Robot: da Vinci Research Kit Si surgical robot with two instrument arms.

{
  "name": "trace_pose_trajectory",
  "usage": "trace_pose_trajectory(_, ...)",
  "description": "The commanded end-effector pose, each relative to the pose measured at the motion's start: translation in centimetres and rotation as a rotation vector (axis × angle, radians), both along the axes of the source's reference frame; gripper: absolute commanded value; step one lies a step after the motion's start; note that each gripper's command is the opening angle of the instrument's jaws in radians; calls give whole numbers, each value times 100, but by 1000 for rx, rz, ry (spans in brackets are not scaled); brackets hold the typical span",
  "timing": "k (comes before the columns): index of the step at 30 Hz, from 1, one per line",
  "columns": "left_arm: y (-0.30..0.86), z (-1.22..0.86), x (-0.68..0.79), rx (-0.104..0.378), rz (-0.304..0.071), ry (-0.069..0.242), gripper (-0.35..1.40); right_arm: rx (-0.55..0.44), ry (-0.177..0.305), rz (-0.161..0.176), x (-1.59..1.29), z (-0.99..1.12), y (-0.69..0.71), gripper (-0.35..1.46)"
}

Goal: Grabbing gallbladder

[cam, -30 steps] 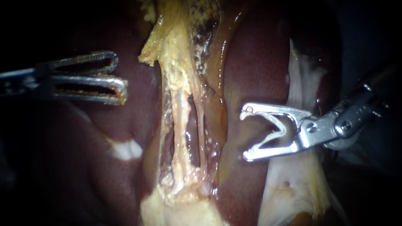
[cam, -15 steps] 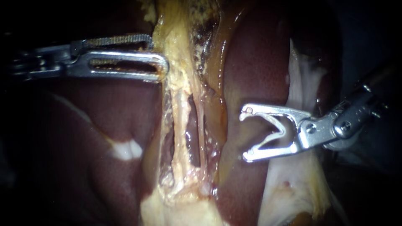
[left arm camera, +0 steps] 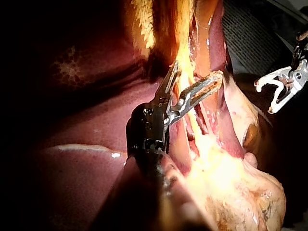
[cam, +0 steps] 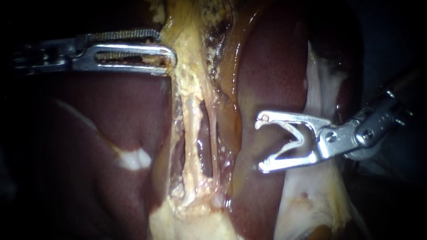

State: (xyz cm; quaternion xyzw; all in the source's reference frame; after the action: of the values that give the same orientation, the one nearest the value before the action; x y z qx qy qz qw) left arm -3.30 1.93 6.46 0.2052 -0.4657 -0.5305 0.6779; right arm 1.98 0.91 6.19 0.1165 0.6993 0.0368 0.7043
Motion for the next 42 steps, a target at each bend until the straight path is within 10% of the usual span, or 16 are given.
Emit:
trace_pose_trajectory(1,1,0,1,2,0,6,61,0,0,0,0,0,0,55)
trace_pose_trajectory(19,13,13,7,-119,43,62,83,0,0,-1,-1,-1,0,55)
trace_pose_trajectory(42,23,47,-21,-101,49,45,71,1,1,-1,-1,-3,-1,55)
